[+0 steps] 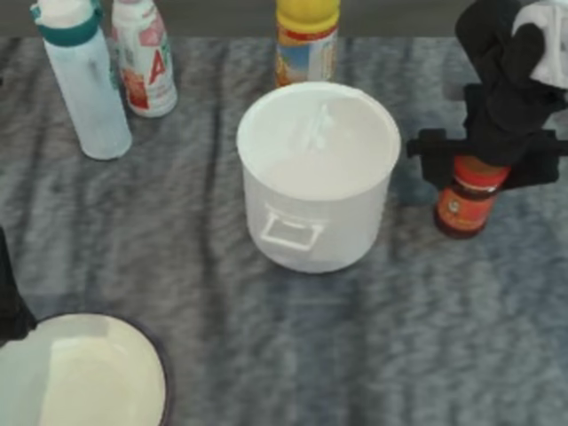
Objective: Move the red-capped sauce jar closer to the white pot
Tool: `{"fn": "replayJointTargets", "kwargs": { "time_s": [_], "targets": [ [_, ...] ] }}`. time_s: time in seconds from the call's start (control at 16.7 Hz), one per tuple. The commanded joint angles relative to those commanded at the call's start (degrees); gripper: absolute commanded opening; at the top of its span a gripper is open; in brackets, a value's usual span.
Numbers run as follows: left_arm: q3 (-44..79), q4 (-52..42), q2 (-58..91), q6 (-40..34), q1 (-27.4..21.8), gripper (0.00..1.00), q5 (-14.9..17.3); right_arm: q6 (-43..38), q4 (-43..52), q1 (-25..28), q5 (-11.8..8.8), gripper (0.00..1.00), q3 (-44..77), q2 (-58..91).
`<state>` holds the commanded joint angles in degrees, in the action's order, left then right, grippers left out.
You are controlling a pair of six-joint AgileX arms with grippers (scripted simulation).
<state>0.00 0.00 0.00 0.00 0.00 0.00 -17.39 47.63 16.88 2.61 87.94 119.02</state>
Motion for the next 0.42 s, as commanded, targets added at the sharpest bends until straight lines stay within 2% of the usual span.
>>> {"fn": "replayJointTargets", "kwargs": {
  "time_s": [0.06, 0.12, 0.42],
  "targets": [
    [0.00, 0.00, 0.00, 0.00, 0.00, 1.00, 0.00, 0.00, 0.00, 0.00, 0.00, 0.98, 0.00, 0.00],
    [0.00, 0.00, 0.00, 0.00, 0.00, 1.00, 0.00, 0.00, 0.00, 0.00, 0.00, 1.00, 0.00, 0.00],
    [0.00, 0.00, 0.00, 0.00, 0.00, 1.00, 0.00, 0.00, 0.00, 0.00, 0.00, 1.00, 0.00, 0.00]
  ]
}}
